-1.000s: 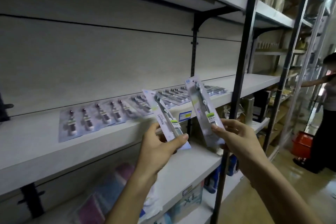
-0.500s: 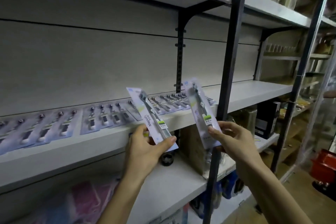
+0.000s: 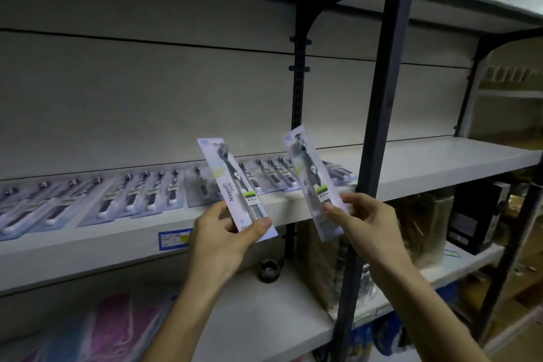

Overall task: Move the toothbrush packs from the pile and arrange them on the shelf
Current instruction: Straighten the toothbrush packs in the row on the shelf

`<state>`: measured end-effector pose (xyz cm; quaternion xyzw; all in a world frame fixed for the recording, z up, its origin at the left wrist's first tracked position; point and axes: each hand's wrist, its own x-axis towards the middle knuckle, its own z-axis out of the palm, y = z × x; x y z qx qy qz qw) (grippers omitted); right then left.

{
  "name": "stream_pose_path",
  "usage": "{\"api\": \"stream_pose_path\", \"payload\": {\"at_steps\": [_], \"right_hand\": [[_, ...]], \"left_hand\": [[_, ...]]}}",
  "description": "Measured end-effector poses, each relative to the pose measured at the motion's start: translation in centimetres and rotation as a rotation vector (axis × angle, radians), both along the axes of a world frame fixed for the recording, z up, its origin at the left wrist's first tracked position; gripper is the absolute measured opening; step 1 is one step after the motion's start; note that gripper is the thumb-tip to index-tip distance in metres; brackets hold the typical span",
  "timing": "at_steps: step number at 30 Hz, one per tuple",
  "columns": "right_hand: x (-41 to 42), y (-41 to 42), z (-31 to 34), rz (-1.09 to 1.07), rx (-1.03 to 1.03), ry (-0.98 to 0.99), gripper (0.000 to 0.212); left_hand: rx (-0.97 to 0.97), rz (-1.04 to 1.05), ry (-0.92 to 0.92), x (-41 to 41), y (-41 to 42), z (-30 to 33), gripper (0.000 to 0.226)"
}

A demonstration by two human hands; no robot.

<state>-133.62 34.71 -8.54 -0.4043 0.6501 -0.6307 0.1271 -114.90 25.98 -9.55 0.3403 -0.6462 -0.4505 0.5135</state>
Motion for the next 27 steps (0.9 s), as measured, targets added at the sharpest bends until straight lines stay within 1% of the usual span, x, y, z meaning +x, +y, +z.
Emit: {"api": "stream_pose_path", "payload": {"at_steps": [3,6,10,16,20,24,27], "right_hand": [[-1.3,-1.8,-0.1,-0.003,0.009,0.01,0.023],[-2.2,-4.1,0.3,-0.016,0.033,0.034,0.012],[-2.6,-7.3,1.5,-0.039,0.033,0.072,0.013],[-3.4,-11.0,1.6,-0.074,0.042,0.113,0.032],[-4.0,-12.5,1.3,-0.12,0.034,0.174,0.028],[-4.9,-14.3,1.4,-0.146,0.028,0.189,0.031],[-5.5,-15.4,1.7,-0.135,0.02,0.226,0.029]], "left_hand": [[0.001,0.025,-0.007,-0.8,-1.3,0.5,0.03],[-0.001,0.025,-0.013,-1.3,-2.7,1.1,0.027],[-0.005,0.01,-0.017,-1.4,-4.9,2.0,0.025],[-0.02,-0.034,-0.028,-1.9,-7.7,2.8,0.026],[-0.034,-0.056,-0.046,-2.3,-9.3,3.1,0.026],[-0.022,-0.071,-0.089,-3.1,-10.5,3.4,0.035],[-0.01,-0.056,-0.081,-3.7,-11.3,3.4,0.042]]}}
